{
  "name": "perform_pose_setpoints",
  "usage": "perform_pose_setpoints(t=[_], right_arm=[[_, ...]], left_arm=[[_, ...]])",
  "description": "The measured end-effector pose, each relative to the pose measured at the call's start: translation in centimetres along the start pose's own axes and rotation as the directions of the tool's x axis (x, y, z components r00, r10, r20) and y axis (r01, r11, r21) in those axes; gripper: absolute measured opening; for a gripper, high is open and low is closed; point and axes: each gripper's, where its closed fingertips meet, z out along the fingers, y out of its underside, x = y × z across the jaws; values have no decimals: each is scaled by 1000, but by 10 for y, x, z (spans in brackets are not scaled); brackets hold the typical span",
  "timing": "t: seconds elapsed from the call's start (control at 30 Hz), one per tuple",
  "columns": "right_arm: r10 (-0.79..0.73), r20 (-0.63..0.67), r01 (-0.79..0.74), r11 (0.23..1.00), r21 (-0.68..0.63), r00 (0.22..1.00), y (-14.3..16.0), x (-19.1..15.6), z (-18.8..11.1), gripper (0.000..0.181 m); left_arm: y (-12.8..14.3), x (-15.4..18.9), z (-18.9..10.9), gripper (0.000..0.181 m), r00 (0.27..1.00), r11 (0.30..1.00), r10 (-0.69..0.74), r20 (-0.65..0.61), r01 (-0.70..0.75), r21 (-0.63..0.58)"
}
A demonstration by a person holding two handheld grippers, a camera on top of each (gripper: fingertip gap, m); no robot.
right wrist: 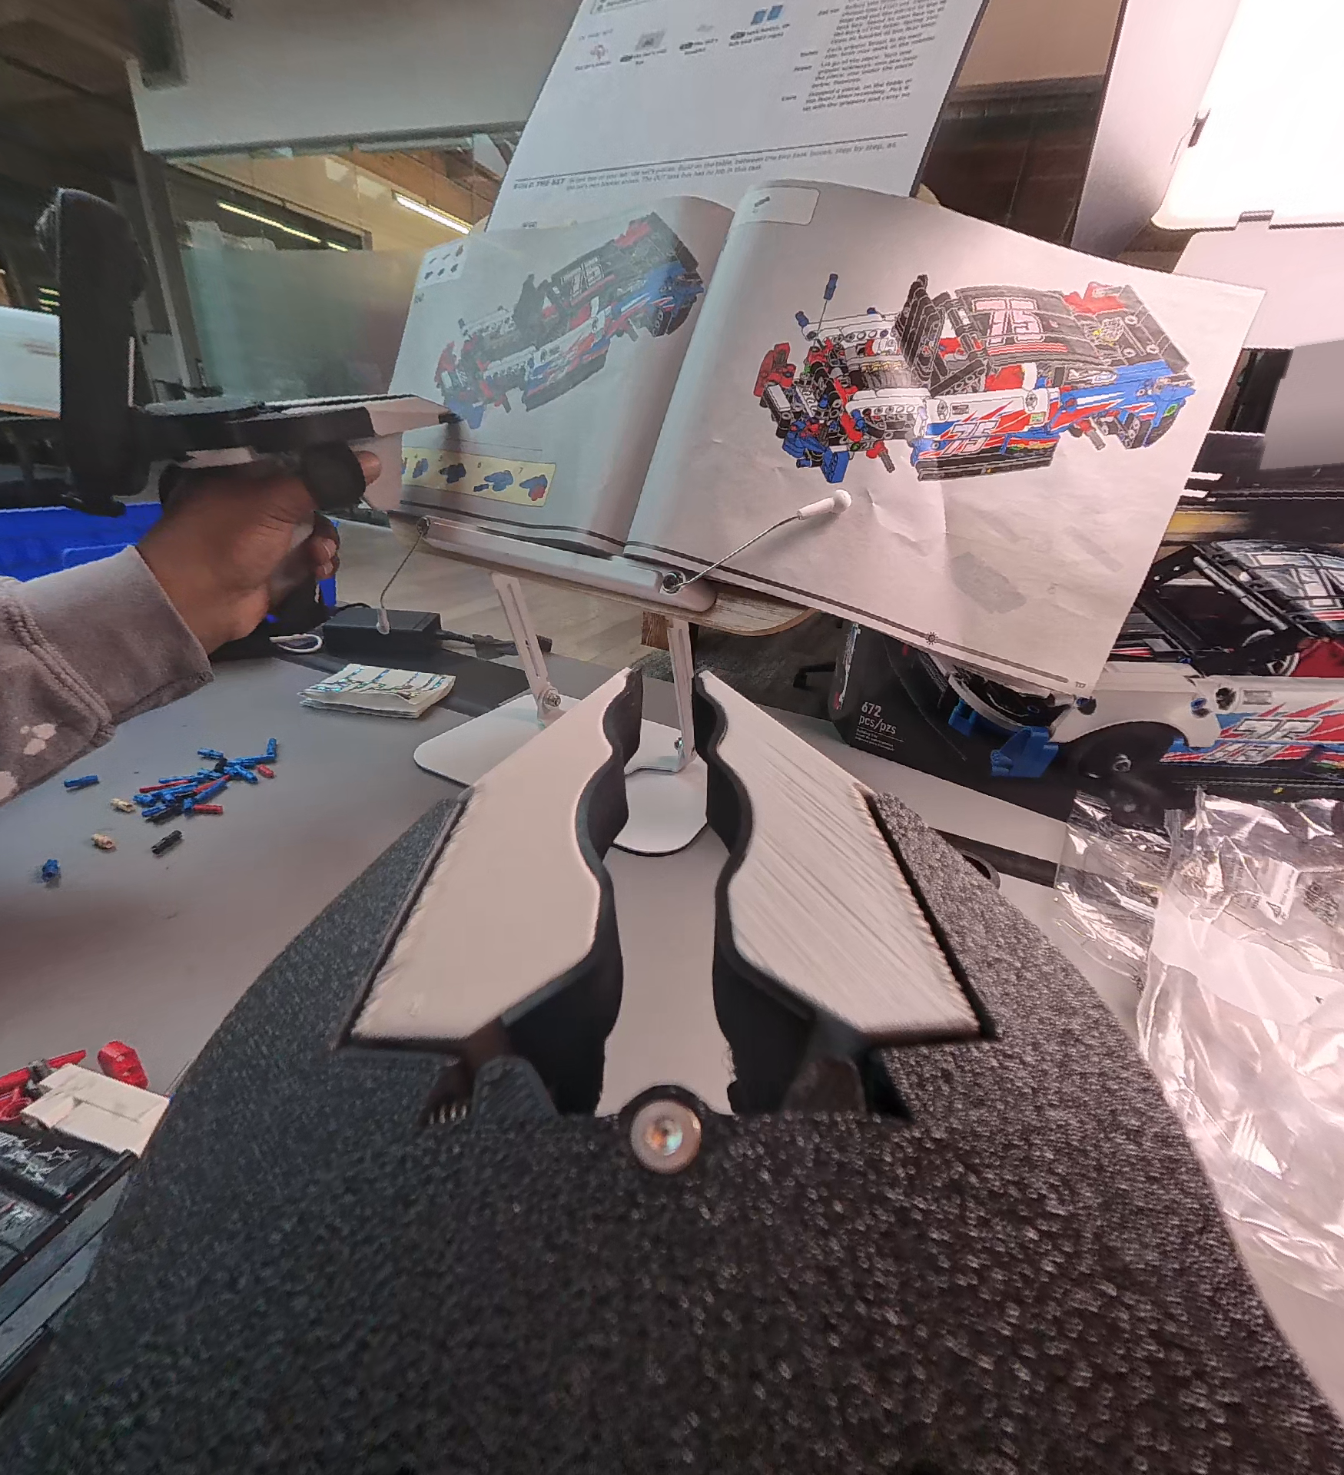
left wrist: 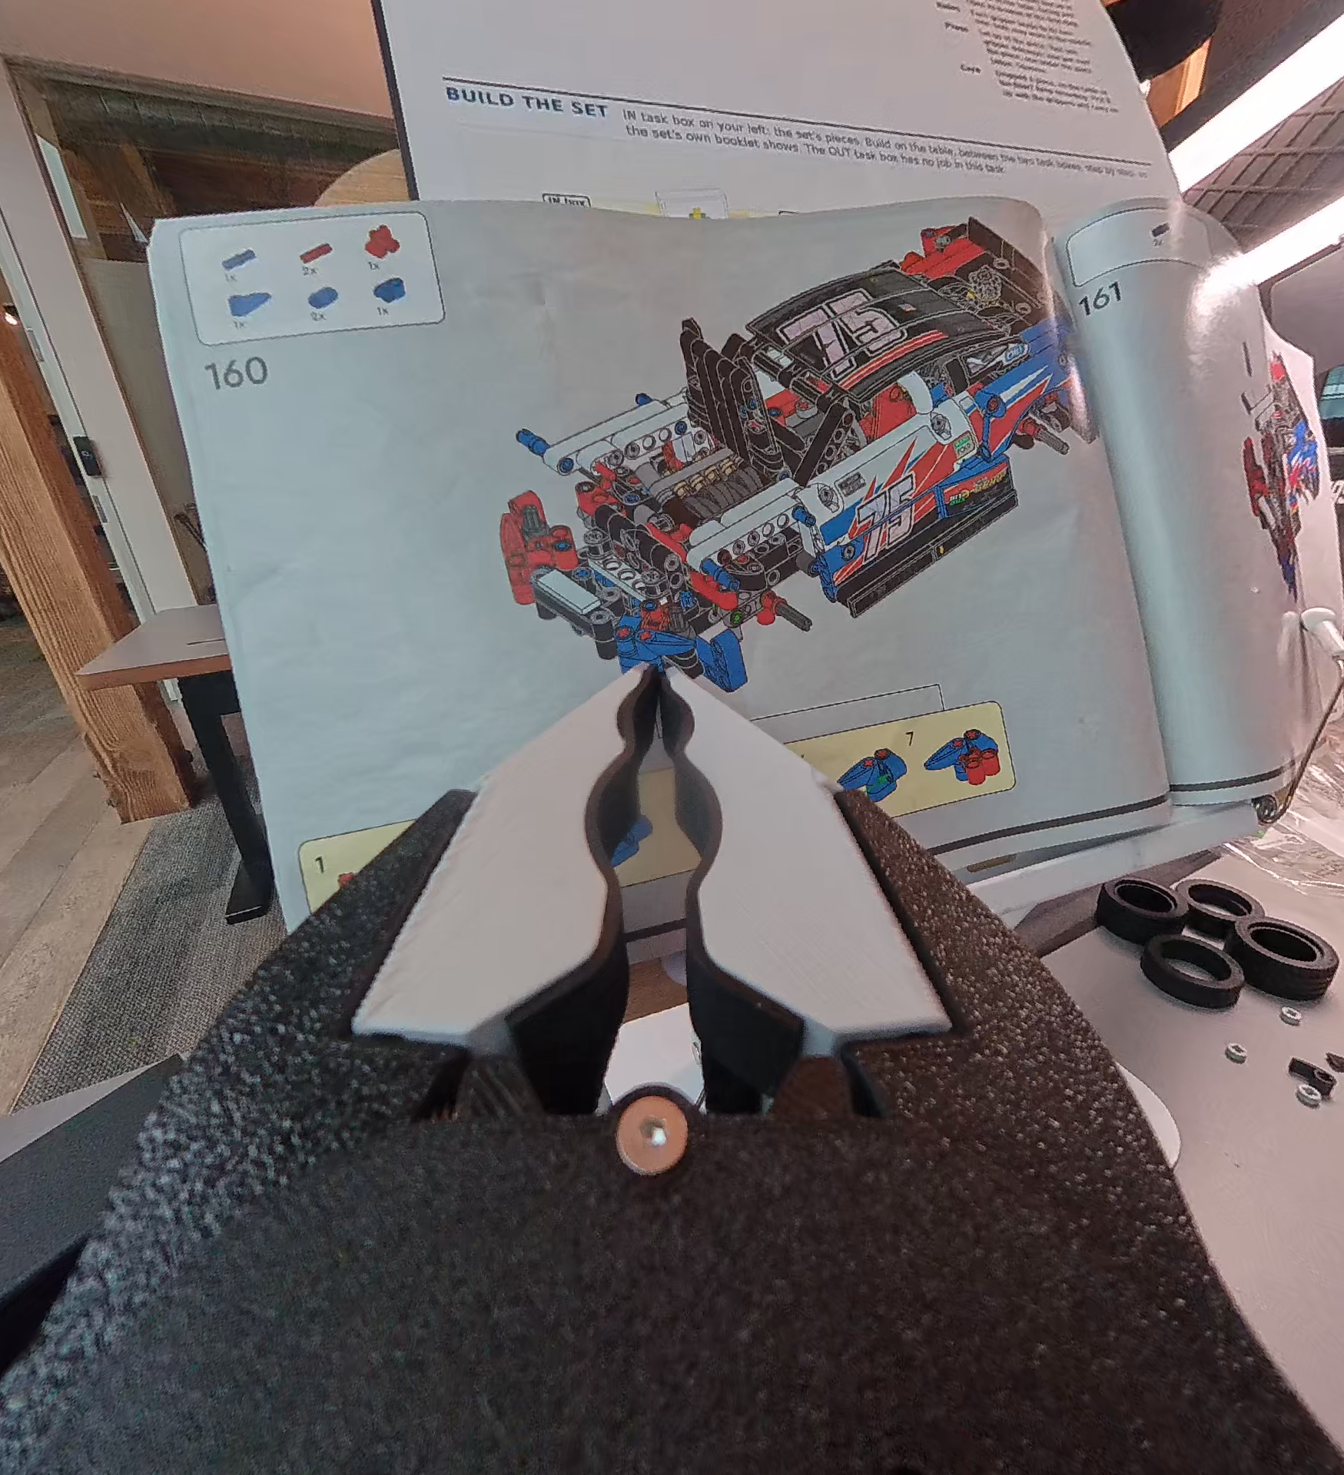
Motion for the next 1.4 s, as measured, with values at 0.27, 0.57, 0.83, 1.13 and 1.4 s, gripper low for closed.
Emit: perform_pose_setpoints(t=[0.27,0.57,0.83,1.13,1.4], right_arm=[[2,4,-2,1000,-1,1000,0,0,0,11],[4,8,-4,1000,0,1000,-3,0,-2,11],[-5,107,5,1000,-3,994,-13,-22,-6,12],[-52,212,69,995,-71,976,-9,-46,-8,15],[-66,424,161,968,-191,903,5,-90,-19,18]], left_arm=[[0,0,1,0,1000,1000,9,2,-9,-5],[6,59,-34,10,968,997,4,-250,-24,-77],[23,184,-162,19,670,947,62,-740,-274,-168],[110,248,-328,26,475,825,-195,-858,-395,-405],[144,262,-345,38,504,748,-21,-864,-565,-348]])
